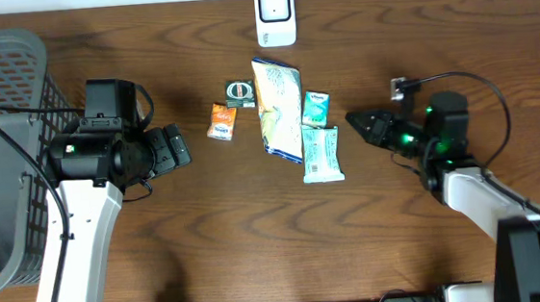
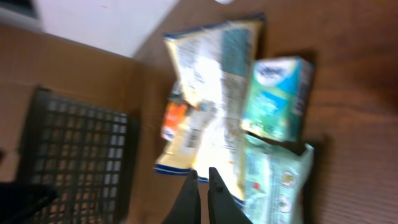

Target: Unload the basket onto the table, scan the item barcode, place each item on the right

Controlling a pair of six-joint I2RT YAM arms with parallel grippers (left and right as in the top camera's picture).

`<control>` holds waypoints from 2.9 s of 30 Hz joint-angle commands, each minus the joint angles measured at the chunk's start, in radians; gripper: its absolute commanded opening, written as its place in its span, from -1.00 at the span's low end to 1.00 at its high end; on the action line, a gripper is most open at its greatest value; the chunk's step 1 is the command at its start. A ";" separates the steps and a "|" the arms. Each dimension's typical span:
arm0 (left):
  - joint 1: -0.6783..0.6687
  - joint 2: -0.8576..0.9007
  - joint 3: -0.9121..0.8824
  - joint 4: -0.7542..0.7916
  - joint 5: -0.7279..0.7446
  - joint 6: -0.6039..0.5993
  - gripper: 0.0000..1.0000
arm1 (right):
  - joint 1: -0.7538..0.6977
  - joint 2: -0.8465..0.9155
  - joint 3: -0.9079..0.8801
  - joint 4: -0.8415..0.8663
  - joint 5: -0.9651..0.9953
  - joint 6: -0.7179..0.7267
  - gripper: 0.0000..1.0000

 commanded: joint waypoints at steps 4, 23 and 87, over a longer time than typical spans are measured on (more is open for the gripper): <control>0.005 0.000 0.001 -0.005 -0.003 -0.009 0.95 | -0.003 -0.021 0.000 -0.071 -0.014 -0.083 -0.60; 0.005 0.000 0.001 -0.005 -0.003 -0.009 0.95 | 0.171 -0.002 0.026 -0.131 0.316 -0.097 0.17; 0.005 0.000 0.001 -0.005 -0.003 -0.009 0.96 | 0.297 0.429 0.355 -0.528 0.341 -0.322 0.22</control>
